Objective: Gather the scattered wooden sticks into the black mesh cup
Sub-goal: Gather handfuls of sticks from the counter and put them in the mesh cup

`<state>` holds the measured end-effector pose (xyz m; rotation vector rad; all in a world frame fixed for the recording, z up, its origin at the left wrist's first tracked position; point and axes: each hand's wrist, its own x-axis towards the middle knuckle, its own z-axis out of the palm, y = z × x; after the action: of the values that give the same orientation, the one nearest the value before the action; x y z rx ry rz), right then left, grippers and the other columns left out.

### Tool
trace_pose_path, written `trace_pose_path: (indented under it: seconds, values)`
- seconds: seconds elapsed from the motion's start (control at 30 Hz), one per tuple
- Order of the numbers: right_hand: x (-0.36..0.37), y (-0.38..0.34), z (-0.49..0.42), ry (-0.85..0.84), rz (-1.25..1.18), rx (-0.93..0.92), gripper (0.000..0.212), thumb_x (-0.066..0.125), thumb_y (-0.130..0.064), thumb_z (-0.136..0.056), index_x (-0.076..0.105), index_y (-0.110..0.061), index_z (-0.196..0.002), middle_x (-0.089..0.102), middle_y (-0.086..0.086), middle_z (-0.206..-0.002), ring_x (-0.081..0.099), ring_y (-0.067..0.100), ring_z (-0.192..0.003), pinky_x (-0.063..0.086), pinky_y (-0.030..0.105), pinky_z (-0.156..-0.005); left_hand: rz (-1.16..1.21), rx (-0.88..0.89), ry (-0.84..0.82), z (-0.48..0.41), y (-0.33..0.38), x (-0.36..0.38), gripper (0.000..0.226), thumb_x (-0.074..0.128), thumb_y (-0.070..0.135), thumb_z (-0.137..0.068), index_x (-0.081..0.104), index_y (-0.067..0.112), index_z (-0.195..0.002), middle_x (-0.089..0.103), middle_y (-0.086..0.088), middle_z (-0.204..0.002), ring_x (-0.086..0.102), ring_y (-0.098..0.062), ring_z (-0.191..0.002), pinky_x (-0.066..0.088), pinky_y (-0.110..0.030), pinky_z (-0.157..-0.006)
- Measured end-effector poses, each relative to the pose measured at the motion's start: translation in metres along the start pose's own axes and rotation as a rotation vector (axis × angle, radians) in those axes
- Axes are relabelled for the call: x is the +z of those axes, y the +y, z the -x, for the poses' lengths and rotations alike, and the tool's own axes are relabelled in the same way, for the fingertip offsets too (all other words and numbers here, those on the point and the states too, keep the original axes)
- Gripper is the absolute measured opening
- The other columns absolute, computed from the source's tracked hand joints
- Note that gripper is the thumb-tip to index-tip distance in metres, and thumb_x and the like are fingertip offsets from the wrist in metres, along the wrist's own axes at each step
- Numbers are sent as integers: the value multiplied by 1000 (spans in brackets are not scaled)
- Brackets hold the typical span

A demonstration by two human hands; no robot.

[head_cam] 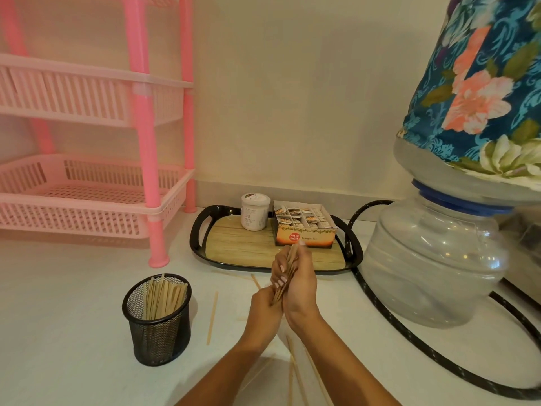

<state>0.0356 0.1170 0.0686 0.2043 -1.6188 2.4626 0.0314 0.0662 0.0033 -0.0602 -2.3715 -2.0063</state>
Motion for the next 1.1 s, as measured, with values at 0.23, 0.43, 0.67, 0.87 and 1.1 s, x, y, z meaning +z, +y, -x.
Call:
trace_pose_path:
  seconds: [0.23,0.43,0.67,0.87,1.1]
  values:
    - [-1,4,2,-15,158,-43,51,34,-32,-97,37,-14,-49,35,-5,-42,32,7,-42,28,21,-47,-94,-23,4,1,-1,4,38,40,8,-94,43,22,-59,45,5,-59,46,-9,-59,37,-8,-49]
    - [-8,16,2,7,223,-53,45,35,-3,-93,42,-11,-49,43,0,-46,41,6,-44,37,14,-48,-113,-22,-16,6,-3,-1,37,43,0,-89,47,18,-57,49,2,-57,47,-10,-58,35,-9,-48]
    - [-14,27,7,-48,327,-7,24,45,-10,-95,59,-11,-76,62,2,-64,59,6,-61,49,18,-65,-203,-15,-46,8,-9,0,26,41,8,-95,56,20,-78,55,6,-77,55,-15,-85,39,-11,-60]
    - [-29,25,16,-225,663,71,14,64,-18,-86,58,-31,-90,68,-8,-87,64,4,-91,47,11,-80,-72,-7,-64,8,-16,-7,33,39,0,-95,42,-11,-126,52,-18,-112,51,-17,-89,45,-15,-69]
    - [-44,8,21,-353,792,136,17,62,-9,-86,67,-24,-92,70,3,-106,63,13,-107,47,29,-100,23,-65,-25,1,-8,-7,18,53,4,-87,66,12,-78,69,-10,-84,66,-28,-93,54,-34,-79]
